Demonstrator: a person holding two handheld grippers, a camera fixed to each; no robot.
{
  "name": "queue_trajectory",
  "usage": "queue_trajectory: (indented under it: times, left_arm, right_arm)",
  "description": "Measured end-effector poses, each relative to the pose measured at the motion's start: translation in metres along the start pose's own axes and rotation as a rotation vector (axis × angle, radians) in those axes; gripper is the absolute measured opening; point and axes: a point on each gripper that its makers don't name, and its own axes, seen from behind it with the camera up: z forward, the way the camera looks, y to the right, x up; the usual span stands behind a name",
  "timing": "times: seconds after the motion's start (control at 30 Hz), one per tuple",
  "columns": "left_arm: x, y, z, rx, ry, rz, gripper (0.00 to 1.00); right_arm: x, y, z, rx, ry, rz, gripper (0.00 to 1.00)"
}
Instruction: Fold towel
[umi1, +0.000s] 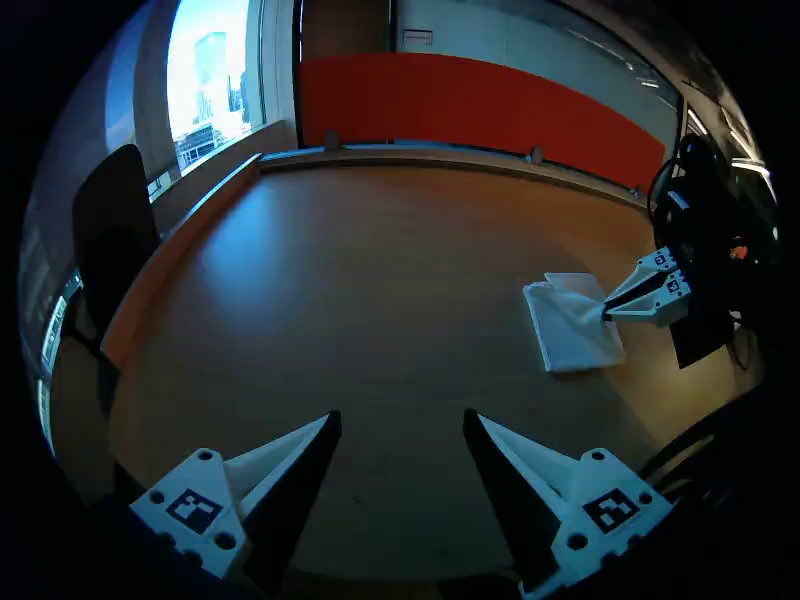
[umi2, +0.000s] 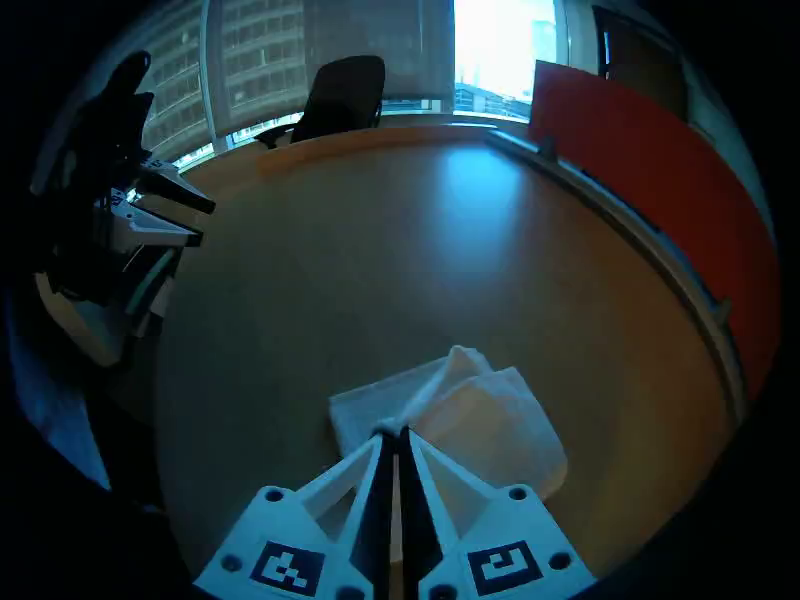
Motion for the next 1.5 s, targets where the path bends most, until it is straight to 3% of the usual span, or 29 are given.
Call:
queue_trajectory:
  times: [0.1, 0.17, 0.27, 0.37, 0.43, 0.77, 1.5]
  left_arm:
    - [0.000, 0.001, 0.001, -0.003, -0.002, 0.001, 0.90]
    - [0.001, 0.002, 0.001, -0.006, -0.003, 0.001, 0.90]
    - [0.001, 0.002, 0.001, -0.008, -0.004, 0.001, 0.90]
    - [0.002, 0.002, 0.001, -0.006, -0.003, 0.005, 0.90]
    - [0.003, 0.002, 0.001, -0.005, -0.002, 0.008, 0.90]
    - [0.004, 0.003, -0.001, -0.004, 0.001, 0.012, 0.90]
    - [0.004, 0.007, 0.000, -0.009, 0.002, 0.022, 0.90]
  right_arm:
    - [0.001, 0.002, -0.001, -0.010, 0.002, 0.005, 0.09]
    - [0.001, 0.002, -0.003, -0.016, 0.004, 0.007, 0.18]
    - [0.000, 0.003, -0.004, -0.022, 0.006, 0.013, 0.36]
    - [-0.001, 0.006, -0.006, -0.042, 0.009, 0.024, 0.65]
    - [-0.003, 0.007, -0.008, -0.051, 0.012, 0.035, 0.74]
    - [-0.019, 0.008, -0.016, -0.077, 0.011, 0.101, 0.77]
    - [-0.088, 0.001, -0.027, -0.114, -0.080, 0.170, 0.77]
